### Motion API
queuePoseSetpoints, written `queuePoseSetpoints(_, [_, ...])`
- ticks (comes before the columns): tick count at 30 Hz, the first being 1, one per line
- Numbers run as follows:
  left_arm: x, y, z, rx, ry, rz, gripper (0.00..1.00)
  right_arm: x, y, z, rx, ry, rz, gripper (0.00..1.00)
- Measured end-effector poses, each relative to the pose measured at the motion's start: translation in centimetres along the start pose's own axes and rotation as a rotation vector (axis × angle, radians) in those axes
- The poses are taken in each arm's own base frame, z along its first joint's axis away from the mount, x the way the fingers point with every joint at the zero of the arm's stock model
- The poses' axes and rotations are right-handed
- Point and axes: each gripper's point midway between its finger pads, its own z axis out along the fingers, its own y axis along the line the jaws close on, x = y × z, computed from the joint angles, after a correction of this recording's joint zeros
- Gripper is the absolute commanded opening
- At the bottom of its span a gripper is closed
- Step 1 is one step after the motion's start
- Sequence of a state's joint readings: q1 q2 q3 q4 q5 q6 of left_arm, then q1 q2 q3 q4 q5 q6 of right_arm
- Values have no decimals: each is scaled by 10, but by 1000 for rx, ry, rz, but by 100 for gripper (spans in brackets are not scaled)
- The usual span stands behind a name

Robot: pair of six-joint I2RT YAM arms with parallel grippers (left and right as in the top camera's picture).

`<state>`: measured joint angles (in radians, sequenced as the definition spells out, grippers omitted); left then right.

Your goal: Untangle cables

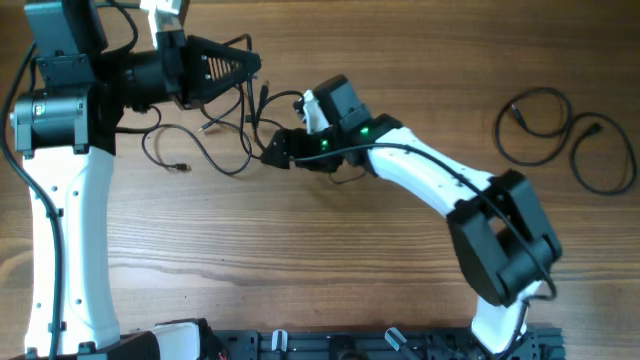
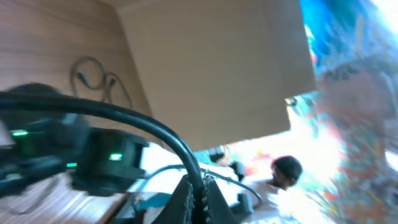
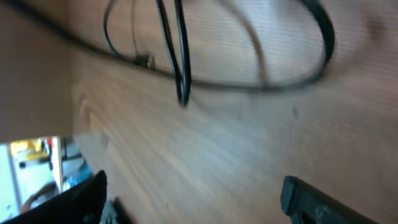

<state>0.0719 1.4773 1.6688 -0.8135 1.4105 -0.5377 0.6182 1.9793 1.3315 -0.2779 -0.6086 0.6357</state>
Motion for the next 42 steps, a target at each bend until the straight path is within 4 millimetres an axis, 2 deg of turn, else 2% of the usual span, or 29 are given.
queuePoseSetpoints(5, [6, -7, 0, 44, 32, -8, 4, -17, -3, 23, 5, -87, 29, 81])
queuePoseSetpoints(10, [9, -7, 0, 49, 40, -19, 4, -29, -13, 29, 46, -156, 93, 79])
queuePoseSetpoints(14, [10, -7, 0, 50, 40, -12, 4, -36, -14, 28, 54, -191, 117, 76])
queuePoseSetpoints(19, [9, -5, 0, 41, 35, -10, 4, -32, -13, 32, 65, -190, 121, 77])
queuePoseSetpoints(21, [9, -5, 0, 41, 35, -11, 4, -29, -10, 34, 65, -183, 107, 86])
queuePoseSetpoints(24, [11, -4, 0, 38, 38, -37, 4, -25, -6, 37, 67, -174, 48, 91])
queuePoseSetpoints(27, [14, -2, 0, 36, 41, -45, 4, -25, -6, 38, 78, -169, -87, 91])
queuePoseSetpoints(28, [15, -1, 0, 34, 42, -53, 4, -25, -6, 37, 82, -167, -123, 87])
queuePoseSetpoints(30, [16, 2, 0, 19, 37, -68, 4, -23, -6, 38, 87, -157, -196, 69])
queuePoseSetpoints(33, [15, 9, 0, -18, 21, -82, 4, -20, 2, 37, 37, -129, -297, 63])
queuePoseSetpoints(36, [13, 18, -1, -66, 1, -102, 4, -20, 7, 33, -22, -111, -354, 65])
queuePoseSetpoints(42, [21, 31, -2, -123, -4, -194, 4, -35, 2, 14, -106, -117, -421, 65])
